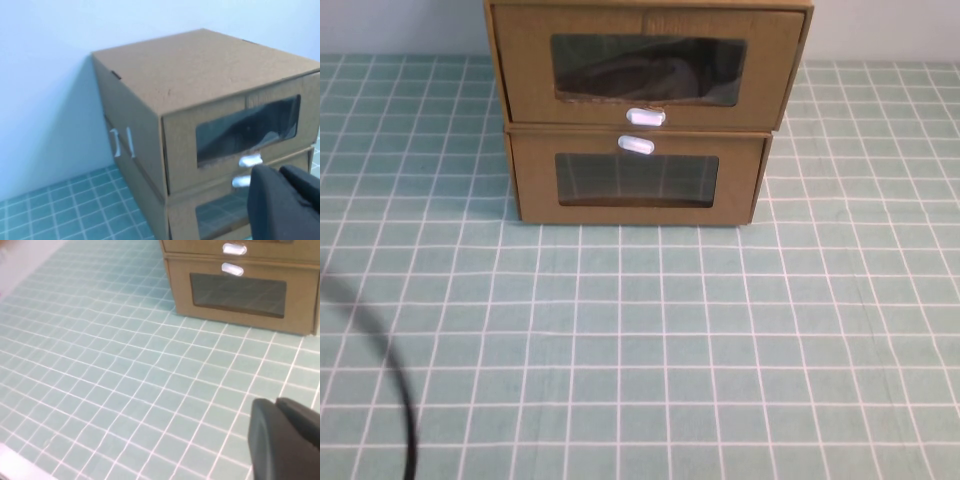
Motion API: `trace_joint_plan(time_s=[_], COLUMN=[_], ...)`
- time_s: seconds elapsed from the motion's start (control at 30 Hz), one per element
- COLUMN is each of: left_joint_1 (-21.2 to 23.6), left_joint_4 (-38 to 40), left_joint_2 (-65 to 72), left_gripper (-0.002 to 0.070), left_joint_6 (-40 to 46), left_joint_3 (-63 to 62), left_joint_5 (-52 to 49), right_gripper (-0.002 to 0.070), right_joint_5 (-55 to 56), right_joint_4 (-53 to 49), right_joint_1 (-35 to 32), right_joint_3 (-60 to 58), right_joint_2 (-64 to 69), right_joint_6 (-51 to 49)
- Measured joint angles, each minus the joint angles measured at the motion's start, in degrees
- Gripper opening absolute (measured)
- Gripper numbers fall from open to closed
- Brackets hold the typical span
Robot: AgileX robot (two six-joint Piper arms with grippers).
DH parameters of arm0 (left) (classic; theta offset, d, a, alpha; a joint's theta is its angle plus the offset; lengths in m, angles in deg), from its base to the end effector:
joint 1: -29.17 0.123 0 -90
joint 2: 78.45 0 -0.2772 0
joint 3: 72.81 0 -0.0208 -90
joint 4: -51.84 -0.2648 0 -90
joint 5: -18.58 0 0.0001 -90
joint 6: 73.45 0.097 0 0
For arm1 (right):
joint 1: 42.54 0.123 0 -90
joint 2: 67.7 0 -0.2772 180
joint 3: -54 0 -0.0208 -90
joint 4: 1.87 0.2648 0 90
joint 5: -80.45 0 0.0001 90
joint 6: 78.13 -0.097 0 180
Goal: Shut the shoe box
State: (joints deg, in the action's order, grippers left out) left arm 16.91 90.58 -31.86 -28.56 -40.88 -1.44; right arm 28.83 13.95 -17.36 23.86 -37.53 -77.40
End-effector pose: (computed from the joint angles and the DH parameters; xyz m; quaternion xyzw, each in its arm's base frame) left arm 0.1513 -0.0542 0.3901 0.1996 0.7053 -0.1048 0.6721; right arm 0.0533 0.0480 0.3777 -0.1739 0.8023 0.2515 0.5127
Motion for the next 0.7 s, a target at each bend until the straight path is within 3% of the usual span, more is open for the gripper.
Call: trace_joint_plan(time_s=[0.27,0.47,0.7], left_joint_1=[0.0,0.0,0.0], left_joint_4=[0.58,0.62,0.71], left_joint_2=[-24.49,-33.13,-33.61], left_gripper=[-0.0005,-0.0005,-0.0005], left_joint_6=[-2.26,-2.53,-2.76], left_joint_3=[21.02,33.93,45.69], left_joint_5=[4.46,4.99,11.22], right_gripper=[-0.0011,-0.0011,-0.0011], right_joint_5=[4.62,15.45,35.37], right_joint_4=[0.26,0.81,3.54], right_joint_1=[-0.22,-0.22,-0.22], right_joint_3=[-15.07,-25.81,-38.77], right_joint_2=[-21.98,-23.09,-23.09], right_joint_6=[-3.71,-0.73,2.68])
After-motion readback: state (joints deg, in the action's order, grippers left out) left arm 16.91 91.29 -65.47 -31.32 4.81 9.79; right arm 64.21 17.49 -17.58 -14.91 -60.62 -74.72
